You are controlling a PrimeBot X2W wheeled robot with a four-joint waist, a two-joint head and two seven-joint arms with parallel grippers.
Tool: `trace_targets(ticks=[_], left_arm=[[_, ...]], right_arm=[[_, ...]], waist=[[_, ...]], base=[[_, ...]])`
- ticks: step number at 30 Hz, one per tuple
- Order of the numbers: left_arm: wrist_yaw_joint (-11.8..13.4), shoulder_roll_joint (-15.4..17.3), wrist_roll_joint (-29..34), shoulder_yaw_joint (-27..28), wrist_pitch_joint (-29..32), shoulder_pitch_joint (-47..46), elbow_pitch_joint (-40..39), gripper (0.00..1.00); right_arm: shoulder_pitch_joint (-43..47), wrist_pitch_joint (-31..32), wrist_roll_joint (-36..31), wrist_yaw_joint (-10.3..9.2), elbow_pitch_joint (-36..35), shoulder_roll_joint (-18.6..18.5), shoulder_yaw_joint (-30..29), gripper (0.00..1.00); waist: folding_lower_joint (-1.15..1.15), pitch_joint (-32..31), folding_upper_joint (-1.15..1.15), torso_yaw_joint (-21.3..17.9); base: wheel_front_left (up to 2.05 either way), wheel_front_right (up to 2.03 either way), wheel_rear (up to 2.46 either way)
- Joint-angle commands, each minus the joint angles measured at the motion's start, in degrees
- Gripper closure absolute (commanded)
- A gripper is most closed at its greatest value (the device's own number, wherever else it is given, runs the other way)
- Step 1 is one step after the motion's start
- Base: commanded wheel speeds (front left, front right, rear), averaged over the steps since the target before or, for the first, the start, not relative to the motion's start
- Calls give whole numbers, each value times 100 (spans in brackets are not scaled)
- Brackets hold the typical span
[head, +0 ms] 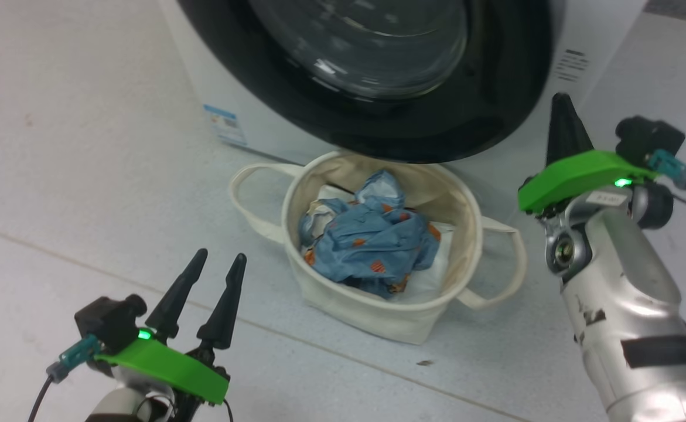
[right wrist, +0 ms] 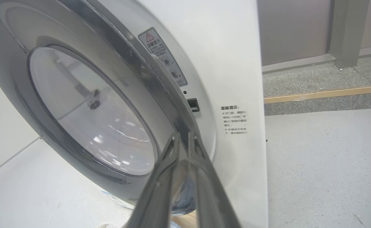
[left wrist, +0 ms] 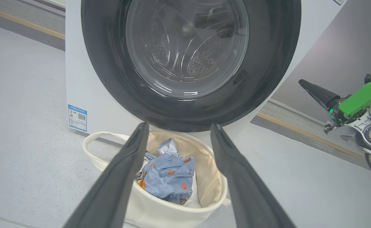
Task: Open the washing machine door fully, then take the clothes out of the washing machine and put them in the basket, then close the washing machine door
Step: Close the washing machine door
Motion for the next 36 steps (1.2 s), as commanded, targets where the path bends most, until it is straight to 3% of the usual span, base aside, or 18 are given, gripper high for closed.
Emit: trace_targets(ticks=[1,13,21,36], left_arm=[[32,191,-33,256,-52,-60,-189,0],[172,381,-87,395,-43,143,-397,0],[298,476,-223,631,-135,392,-662,0],[363,564,-575,973,-182,833,-1243,0]], right_arm=[[58,-70,78,14,-319,92,168,0],[1076,-70,182,14,-1378,92,576,0],[1965,-70,169,14,-2222,75,1159,0],[2985,83,-80,14,-3190,69,1205,0]], waist=[[0,-94,0,-167],[0,-334,0,-813],[0,-543,0,-1365],[0,-660,0,-1910]], base=[[0,0,0],[0,0,0],[0,0,0],[0,0,0]])
